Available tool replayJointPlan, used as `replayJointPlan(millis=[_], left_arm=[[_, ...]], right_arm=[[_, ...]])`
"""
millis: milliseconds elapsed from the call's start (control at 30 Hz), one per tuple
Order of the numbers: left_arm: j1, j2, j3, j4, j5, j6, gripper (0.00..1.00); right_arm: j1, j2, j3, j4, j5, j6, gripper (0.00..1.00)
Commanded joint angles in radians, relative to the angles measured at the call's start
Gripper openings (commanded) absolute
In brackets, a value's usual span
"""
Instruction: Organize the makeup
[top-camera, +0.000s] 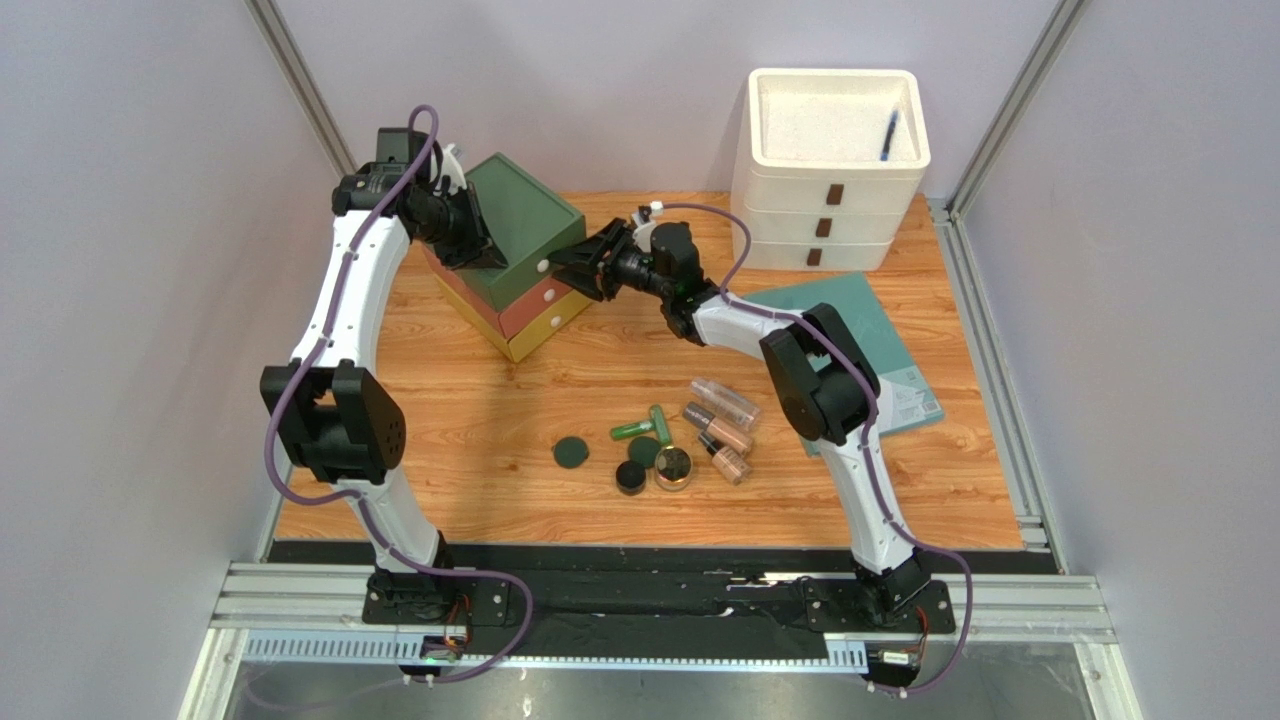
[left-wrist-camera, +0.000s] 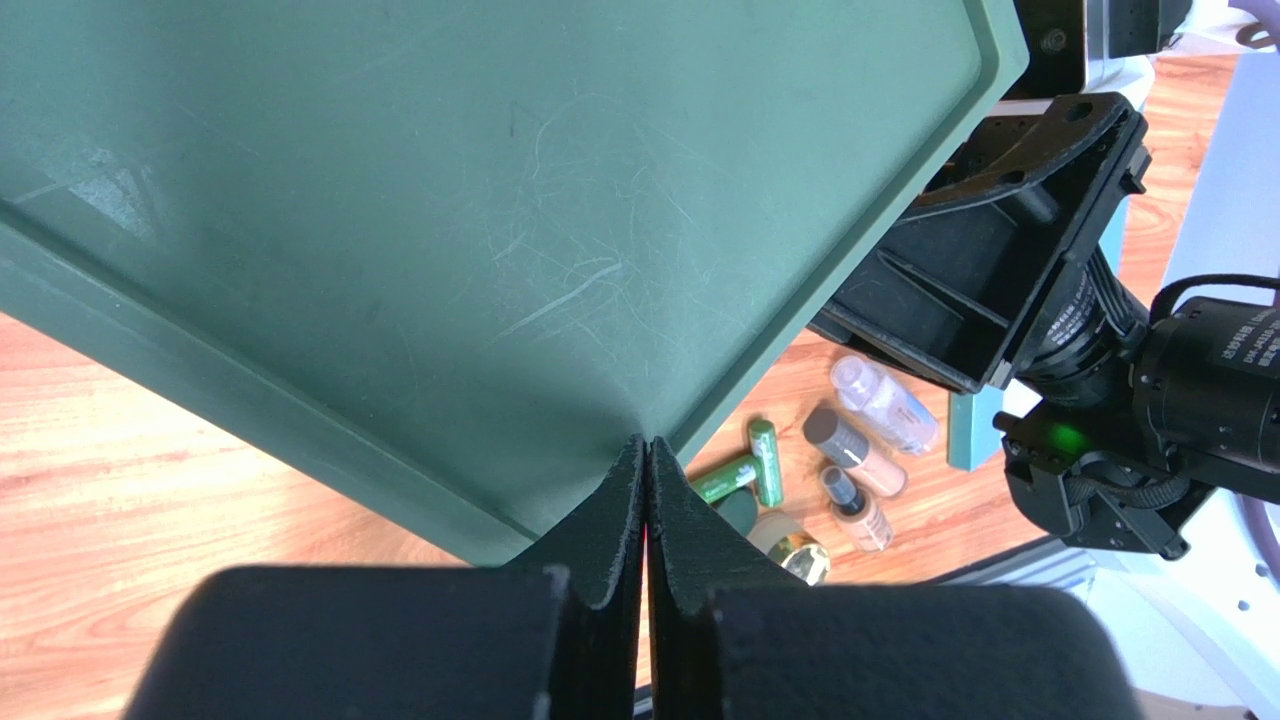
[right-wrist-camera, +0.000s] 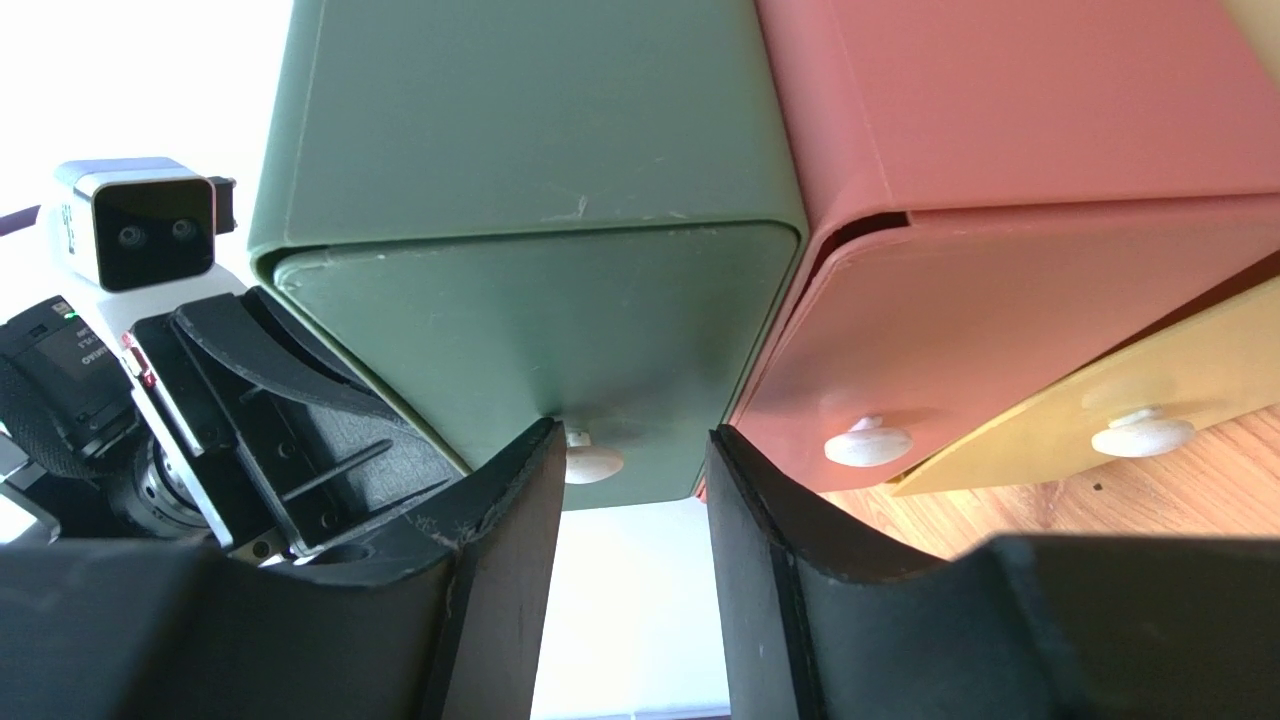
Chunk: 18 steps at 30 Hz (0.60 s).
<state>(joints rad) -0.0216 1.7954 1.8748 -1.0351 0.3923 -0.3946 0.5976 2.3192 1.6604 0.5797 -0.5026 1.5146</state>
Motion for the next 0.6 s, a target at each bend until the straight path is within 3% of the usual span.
replayJointPlan(millis=[0, 567], left_arm=[[0.008, 0.025, -0.011, -0.014, -0.004, 0.010, 0.00], [0.008, 0.035, -0.023, -0.019, -0.001, 0.022, 0.00]], right_arm=[[0.011, -0.040, -0.013, 0.071, -0.013, 0.004, 0.45], [0.016, -0.038, -0.022, 0.164, -0.020, 0.042, 0.43]])
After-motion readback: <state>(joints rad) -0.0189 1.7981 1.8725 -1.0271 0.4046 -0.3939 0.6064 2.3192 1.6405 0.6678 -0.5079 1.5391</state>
